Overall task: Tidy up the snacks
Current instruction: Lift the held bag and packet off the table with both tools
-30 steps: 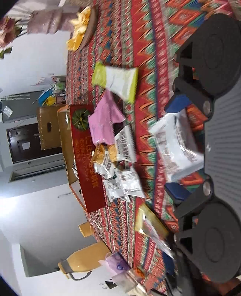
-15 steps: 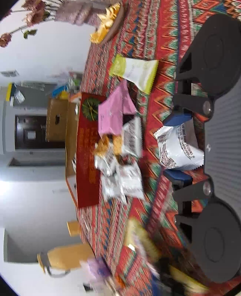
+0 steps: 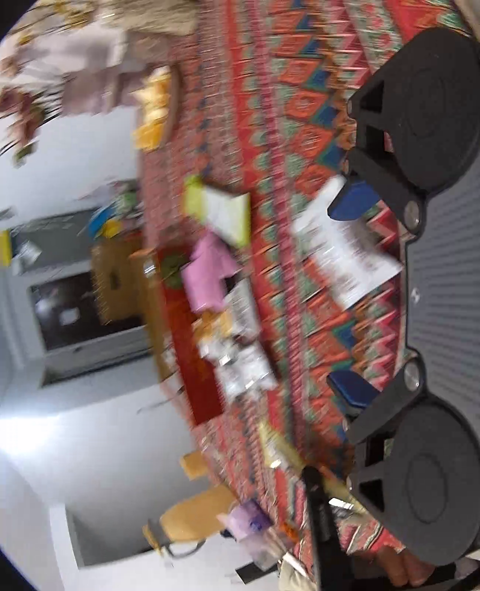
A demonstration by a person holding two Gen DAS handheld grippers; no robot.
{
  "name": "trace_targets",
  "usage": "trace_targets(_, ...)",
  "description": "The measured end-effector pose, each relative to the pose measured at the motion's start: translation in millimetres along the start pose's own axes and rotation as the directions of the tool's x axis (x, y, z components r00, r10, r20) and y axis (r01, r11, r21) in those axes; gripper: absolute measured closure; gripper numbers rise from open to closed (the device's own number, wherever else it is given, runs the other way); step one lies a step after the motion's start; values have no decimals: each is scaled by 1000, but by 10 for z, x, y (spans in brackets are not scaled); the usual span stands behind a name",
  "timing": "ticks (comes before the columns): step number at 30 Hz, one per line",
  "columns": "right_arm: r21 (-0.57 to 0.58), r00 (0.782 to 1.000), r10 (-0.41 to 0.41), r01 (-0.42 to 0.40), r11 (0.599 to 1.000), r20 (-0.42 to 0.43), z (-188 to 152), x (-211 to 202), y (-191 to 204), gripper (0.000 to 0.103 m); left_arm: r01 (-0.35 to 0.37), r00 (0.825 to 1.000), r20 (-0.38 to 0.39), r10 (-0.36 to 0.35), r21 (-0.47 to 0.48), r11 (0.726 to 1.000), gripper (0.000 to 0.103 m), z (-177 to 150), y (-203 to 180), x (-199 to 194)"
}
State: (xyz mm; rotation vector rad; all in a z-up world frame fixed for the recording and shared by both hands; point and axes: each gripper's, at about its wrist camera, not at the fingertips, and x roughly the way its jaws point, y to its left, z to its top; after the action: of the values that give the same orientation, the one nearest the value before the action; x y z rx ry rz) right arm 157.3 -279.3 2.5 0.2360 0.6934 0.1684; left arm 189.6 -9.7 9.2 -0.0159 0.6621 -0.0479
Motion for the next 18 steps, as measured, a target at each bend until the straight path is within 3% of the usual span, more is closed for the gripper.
trace_targets(2,41,999,-26,28,999,-35,-10,186,-82,16,9,1000,-5,-8,8,1000,66,17,-29,35)
trace_targets(7,-19,999,-46,46,999,22,148,553,27,19,14,1000,11,-14,17,1000,66,31,-59,-10)
trace_targets(10,-165,993,-118,120,979,21,132,720,201,30,-5,1000,7,5,6,1000,66,12,-7,-25)
trace_targets(12,-208,992,-117,122,970,39,84,722,255,37,-22,1000,5,22,-1,1000,66,-10,25,-28)
trace_targets(14,-214,993,-104,111,970,47,75,675,252,61,-29,1000,-6,29,-7,1000,66,-19,39,-3)
trace_targets(18,-211,996,-85,90,973,31,73,549,157,64,-12,1000,-10,12,-3,1000,66,14,-10,18)
